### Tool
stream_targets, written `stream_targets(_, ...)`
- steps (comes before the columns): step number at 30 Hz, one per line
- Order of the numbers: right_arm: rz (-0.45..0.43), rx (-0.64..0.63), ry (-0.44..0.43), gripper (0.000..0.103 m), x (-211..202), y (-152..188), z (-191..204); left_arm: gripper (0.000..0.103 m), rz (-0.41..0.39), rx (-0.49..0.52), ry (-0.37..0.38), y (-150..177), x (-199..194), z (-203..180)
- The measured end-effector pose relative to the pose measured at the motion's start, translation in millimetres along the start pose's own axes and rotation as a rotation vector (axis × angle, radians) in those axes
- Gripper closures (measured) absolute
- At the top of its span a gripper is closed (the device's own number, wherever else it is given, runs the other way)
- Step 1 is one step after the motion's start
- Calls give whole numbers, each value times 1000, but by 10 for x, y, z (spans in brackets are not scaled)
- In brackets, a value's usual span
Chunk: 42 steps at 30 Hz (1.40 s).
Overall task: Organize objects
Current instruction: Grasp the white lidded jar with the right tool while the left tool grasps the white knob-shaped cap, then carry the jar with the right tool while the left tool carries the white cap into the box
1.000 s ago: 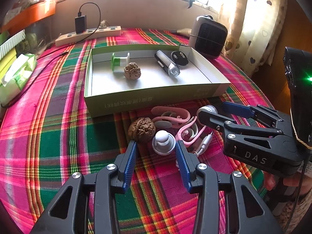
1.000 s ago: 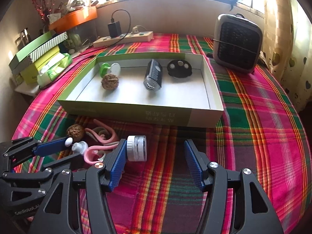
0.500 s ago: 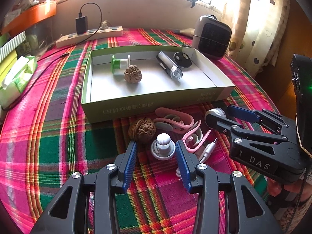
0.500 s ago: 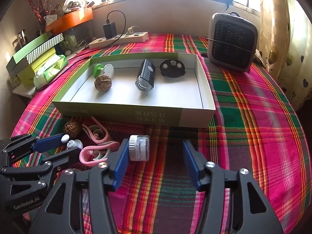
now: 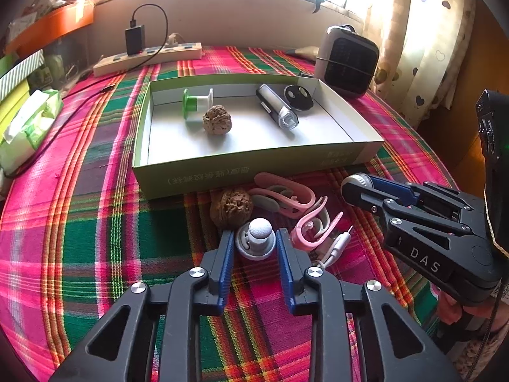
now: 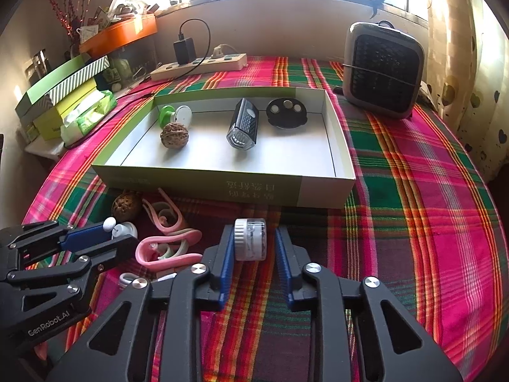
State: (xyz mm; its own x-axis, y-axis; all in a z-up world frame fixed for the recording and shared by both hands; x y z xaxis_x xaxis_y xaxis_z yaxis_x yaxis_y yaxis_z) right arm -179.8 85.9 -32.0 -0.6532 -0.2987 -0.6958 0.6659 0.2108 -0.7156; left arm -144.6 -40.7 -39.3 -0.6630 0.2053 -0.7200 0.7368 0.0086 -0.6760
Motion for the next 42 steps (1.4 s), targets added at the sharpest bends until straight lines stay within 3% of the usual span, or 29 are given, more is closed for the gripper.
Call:
stream_targets(2, -1, 0, -4, 83, -7, 0, 1, 79, 0, -1, 0, 3, -2, -1)
stream_targets(24, -15, 2, -13, 83, -49, -19, 3, 79, -10, -8, 5, 13, -47, -13)
stream_targets(42, -59, 6, -14, 83, -185, -156, -20, 79, -63, -6, 16, -186, -214, 0)
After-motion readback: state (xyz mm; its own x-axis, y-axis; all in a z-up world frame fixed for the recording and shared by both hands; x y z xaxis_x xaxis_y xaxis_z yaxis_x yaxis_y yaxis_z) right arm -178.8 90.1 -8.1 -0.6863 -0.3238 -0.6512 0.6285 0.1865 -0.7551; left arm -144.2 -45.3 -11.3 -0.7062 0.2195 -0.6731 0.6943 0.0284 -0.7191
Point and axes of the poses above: each gripper's, at about its wrist camera, not at the fingertips, and x roughly the way its jaws point, z to its left, y to its underside, the point moved 6 cm from there along x, roughly the way its jaws point, and after that the axes turned 5 degrees about -z, right-handed, at the moved point
